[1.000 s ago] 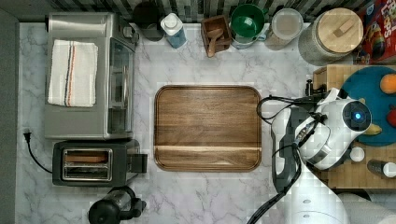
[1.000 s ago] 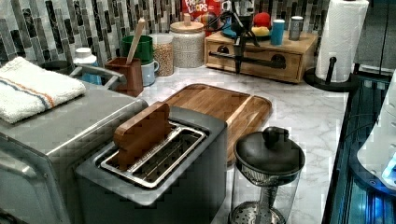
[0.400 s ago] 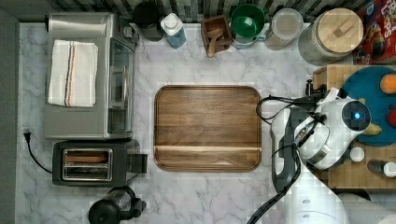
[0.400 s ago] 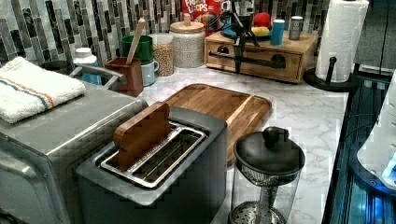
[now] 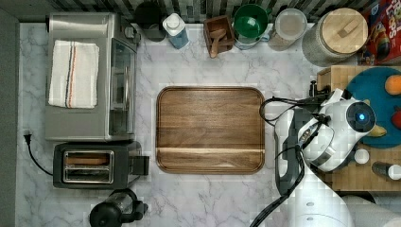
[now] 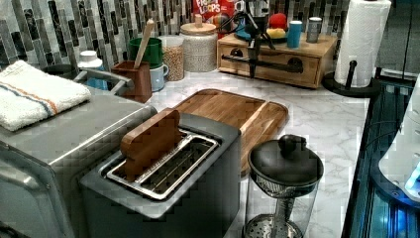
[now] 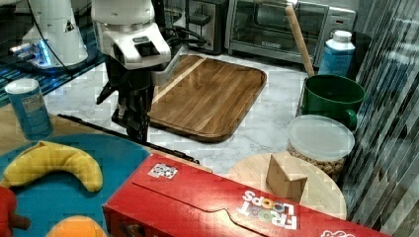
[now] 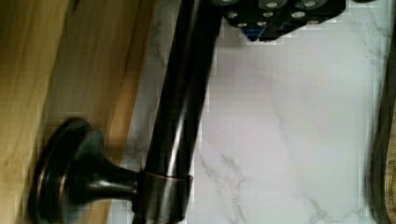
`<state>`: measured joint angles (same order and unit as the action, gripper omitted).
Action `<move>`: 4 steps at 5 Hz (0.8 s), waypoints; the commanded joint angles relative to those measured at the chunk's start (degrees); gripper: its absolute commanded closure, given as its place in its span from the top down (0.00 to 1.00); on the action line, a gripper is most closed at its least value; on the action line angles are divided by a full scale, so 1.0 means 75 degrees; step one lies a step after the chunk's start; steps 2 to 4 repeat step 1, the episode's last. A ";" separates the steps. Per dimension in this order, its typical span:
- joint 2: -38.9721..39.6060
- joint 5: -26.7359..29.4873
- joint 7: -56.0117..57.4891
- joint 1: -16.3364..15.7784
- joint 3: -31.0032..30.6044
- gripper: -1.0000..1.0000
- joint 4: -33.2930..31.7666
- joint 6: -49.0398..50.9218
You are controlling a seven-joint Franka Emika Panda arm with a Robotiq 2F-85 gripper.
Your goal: Close the drawer.
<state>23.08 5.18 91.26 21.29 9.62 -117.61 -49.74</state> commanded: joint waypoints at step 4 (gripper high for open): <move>-0.0024 -0.0173 0.0240 0.0753 0.0746 0.00 0.1112 -0.0411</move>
